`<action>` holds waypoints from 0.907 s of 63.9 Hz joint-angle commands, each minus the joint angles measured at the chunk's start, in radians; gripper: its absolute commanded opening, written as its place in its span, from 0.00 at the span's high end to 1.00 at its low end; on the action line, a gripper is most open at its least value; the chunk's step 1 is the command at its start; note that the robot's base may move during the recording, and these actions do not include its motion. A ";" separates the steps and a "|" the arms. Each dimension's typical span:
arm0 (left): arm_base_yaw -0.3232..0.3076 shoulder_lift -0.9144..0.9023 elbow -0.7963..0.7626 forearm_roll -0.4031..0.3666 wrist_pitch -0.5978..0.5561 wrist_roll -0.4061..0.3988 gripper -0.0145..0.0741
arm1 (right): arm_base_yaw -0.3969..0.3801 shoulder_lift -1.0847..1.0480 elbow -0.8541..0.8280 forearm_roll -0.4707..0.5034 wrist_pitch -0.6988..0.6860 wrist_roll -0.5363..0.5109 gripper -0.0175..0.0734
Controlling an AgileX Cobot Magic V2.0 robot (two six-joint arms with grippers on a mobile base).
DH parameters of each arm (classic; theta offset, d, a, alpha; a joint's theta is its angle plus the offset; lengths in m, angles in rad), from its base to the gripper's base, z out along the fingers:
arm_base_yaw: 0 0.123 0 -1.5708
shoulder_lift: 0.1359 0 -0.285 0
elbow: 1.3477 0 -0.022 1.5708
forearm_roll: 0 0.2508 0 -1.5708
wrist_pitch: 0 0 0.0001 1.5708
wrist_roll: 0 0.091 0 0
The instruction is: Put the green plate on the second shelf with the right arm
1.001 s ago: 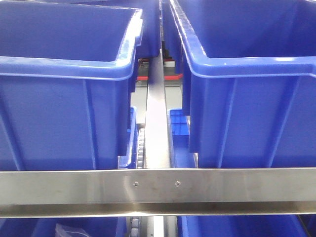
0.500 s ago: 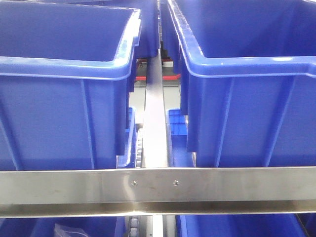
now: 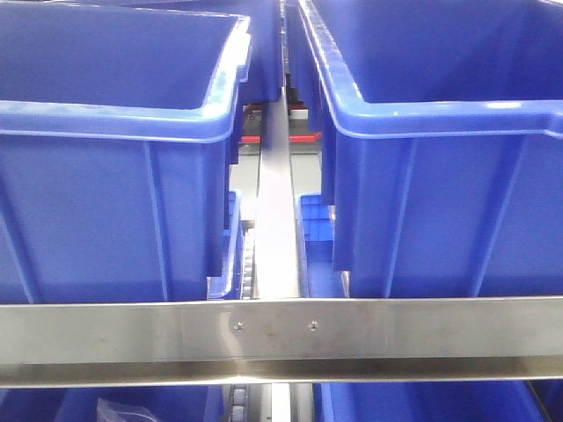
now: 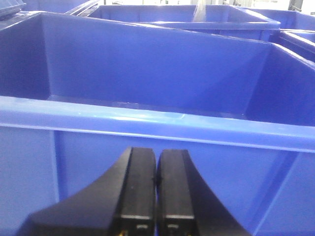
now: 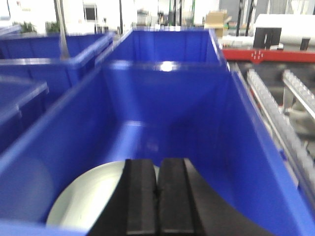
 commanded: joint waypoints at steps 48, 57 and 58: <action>0.002 -0.017 0.041 0.000 -0.082 -0.002 0.69 | -0.005 -0.288 0.328 -0.011 -0.053 -0.004 0.77; 0.002 -0.017 0.041 0.000 -0.082 -0.002 0.69 | -0.005 -0.288 0.328 -0.086 -0.099 0.040 0.77; 0.002 -0.017 0.041 0.000 -0.082 -0.002 0.69 | -0.005 -0.288 0.328 -0.107 -0.103 0.052 0.77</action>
